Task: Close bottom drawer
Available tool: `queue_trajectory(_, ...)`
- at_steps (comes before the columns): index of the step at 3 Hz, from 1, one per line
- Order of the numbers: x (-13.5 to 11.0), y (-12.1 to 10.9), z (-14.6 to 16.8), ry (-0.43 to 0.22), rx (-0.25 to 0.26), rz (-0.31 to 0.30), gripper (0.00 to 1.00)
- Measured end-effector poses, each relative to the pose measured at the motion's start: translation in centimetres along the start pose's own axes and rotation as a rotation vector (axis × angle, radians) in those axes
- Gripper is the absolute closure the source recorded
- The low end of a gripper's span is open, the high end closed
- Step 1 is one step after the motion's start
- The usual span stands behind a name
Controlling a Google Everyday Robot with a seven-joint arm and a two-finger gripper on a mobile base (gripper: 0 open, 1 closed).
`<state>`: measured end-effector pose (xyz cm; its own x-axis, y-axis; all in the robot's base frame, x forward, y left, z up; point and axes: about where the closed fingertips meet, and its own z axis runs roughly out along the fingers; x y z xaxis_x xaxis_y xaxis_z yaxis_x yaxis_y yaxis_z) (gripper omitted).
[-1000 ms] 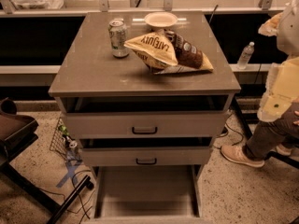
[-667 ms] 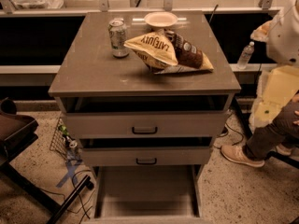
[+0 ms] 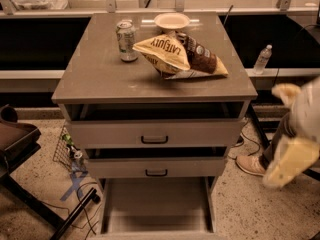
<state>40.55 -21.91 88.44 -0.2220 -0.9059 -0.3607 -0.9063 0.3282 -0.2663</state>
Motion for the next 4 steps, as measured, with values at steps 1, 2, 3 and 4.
queue_trajectory(1, 4.0, 4.5, 4.6, -0.118, -0.001, 0.072, 0.0)
queue_trajectory(2, 7.9, 5.2, 10.5, -0.303, 0.091, 0.193, 0.0)
queue_trajectory(3, 9.5, 3.4, 13.3, -0.379, 0.192, 0.182, 0.0)
queue_trajectory(4, 9.8, 3.5, 13.9, -0.378, 0.207, 0.112, 0.0)
